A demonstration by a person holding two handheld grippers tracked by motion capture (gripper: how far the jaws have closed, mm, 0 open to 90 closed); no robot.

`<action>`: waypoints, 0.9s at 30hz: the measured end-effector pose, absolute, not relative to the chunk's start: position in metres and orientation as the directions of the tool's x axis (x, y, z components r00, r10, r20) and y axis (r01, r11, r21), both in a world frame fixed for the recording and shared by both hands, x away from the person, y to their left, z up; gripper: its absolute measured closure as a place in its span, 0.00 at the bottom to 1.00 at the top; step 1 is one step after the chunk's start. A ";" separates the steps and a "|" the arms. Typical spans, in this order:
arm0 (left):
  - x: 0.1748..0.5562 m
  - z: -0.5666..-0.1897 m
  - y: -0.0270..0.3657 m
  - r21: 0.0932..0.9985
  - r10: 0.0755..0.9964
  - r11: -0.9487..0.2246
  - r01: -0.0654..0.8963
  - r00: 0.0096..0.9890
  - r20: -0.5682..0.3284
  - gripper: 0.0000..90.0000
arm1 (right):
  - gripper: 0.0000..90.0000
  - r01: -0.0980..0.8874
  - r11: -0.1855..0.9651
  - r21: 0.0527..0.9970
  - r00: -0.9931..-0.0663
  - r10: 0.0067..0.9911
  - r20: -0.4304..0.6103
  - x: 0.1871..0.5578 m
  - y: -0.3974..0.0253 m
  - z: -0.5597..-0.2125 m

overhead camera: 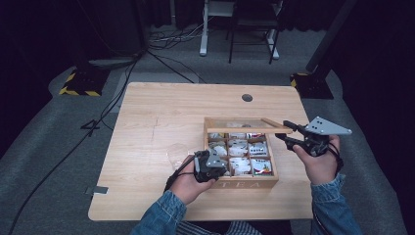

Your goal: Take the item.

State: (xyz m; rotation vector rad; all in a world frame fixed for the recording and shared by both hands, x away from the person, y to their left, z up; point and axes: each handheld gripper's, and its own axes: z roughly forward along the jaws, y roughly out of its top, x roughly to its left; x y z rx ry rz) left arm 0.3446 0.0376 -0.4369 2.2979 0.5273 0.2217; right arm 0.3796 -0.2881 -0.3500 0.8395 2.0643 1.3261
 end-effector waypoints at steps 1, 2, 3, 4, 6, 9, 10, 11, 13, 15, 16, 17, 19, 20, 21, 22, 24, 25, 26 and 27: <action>0.344 -0.436 0.038 0.713 0.435 -0.630 0.307 0.900 -0.003 0.99 | 0.59 0.212 0.319 0.924 -0.659 0.745 -0.106 0.380 -0.288 -0.350; 0.344 -0.436 0.038 0.716 0.439 -0.627 0.308 0.899 -0.003 0.99 | 0.59 0.213 0.319 0.923 -0.658 0.745 -0.106 0.380 -0.288 -0.350; 0.344 -0.435 0.038 0.720 0.440 -0.622 0.307 0.898 -0.003 1.00 | 0.59 0.212 0.319 0.924 -0.659 0.745 -0.106 0.380 -0.288 -0.350; 0.345 -0.434 0.040 0.727 0.442 -0.615 0.306 0.897 -0.003 1.00 | 0.59 0.213 0.319 0.923 -0.658 0.745 -0.106 0.380 -0.288 -0.350; 0.345 -0.432 0.042 0.745 0.457 -0.589 0.314 0.889 -0.014 1.00 | 0.59 0.212 0.320 0.924 -0.659 0.744 -0.106 0.380 -0.288 -0.350; 0.345 -0.427 0.047 0.765 0.466 -0.560 0.317 0.885 -0.025 1.00 | 0.58 0.212 0.319 0.924 -0.659 0.744 -0.105 0.380 -0.288 -0.350; 0.345 -0.425 0.049 0.769 0.468 -0.556 0.314 0.883 -0.022 1.00 | 0.58 0.212 0.318 0.924 -0.660 0.744 -0.104 0.380 -0.288 -0.350; 0.345 -0.424 0.050 0.773 0.469 -0.552 0.312 0.883 -0.022 1.00 | 0.58 0.212 0.317 0.924 -0.660 0.744 -0.104 0.380 -0.288 -0.350; 0.345 -0.421 0.052 0.782 0.472 -0.543 0.306 0.881 -0.017 1.00 | 0.59 0.212 0.317 0.924 -0.660 0.744 -0.104 0.380 -0.288 -0.350; 0.344 -0.418 0.054 0.786 0.472 -0.539 0.302 0.881 -0.015 1.00 | 0.58 0.212 0.317 0.924 -0.659 0.745 -0.104 0.380 -0.288 -0.350; 0.344 -0.416 0.056 0.790 0.476 -0.533 0.302 0.879 -0.014 1.00 | 0.58 0.212 0.317 0.924 -0.659 0.745 -0.104 0.380 -0.288 -0.350; 0.344 -0.414 0.058 0.796 0.479 -0.525 0.300 0.878 -0.015 1.00 | 0.58 0.212 0.317 0.924 -0.659 0.745 -0.104 0.380 -0.288 -0.350; 0.344 -0.410 0.062 0.802 0.484 -0.518 0.298 0.875 -0.012 1.00 | 0.58 0.212 0.317 0.924 -0.660 0.744 -0.104 0.380 -0.288 -0.350; 0.343 -0.408 0.064 0.805 0.488 -0.513 0.296 0.873 -0.010 1.00 | 0.58 0.212 0.317 0.924 -0.659 0.745 -0.103 0.380 -0.288 -0.350; 0.343 -0.406 0.066 0.810 0.493 -0.505 0.298 0.870 -0.013 1.00 | 0.58 0.212 0.316 0.925 -0.659 0.745 -0.103 0.380 -0.288 -0.350; 0.343 -0.404 0.068 0.814 0.496 -0.499 0.298 0.868 -0.013 1.00 | 0.58 0.212 0.317 0.925 -0.659 0.745 -0.104 0.380 -0.288 -0.350; 0.342 -0.401 0.072 0.820 0.503 -0.491 0.296 0.864 -0.011 1.00 | 0.58 0.213 0.317 0.924 -0.659 0.745 -0.104 0.380 -0.288 -0.350; 0.342 -0.399 0.074 0.822 0.506 -0.487 0.296 0.862 -0.011 1.00 | 0.58 0.212 0.317 0.924 -0.659 0.745 -0.104 0.380 -0.288 -0.350; 0.342 -0.397 0.076 0.823 0.508 -0.486 0.294 0.862 -0.008 1.00 | 0.58 0.212 0.317 0.924 -0.659 0.745 -0.104 0.380 -0.288 -0.350; 0.341 -0.396 0.078 0.827 0.514 -0.477 0.297 0.858 -0.012 1.00 | 0.58 0.212 0.317 0.924 -0.659 0.745 -0.104 0.380 -0.288 -0.350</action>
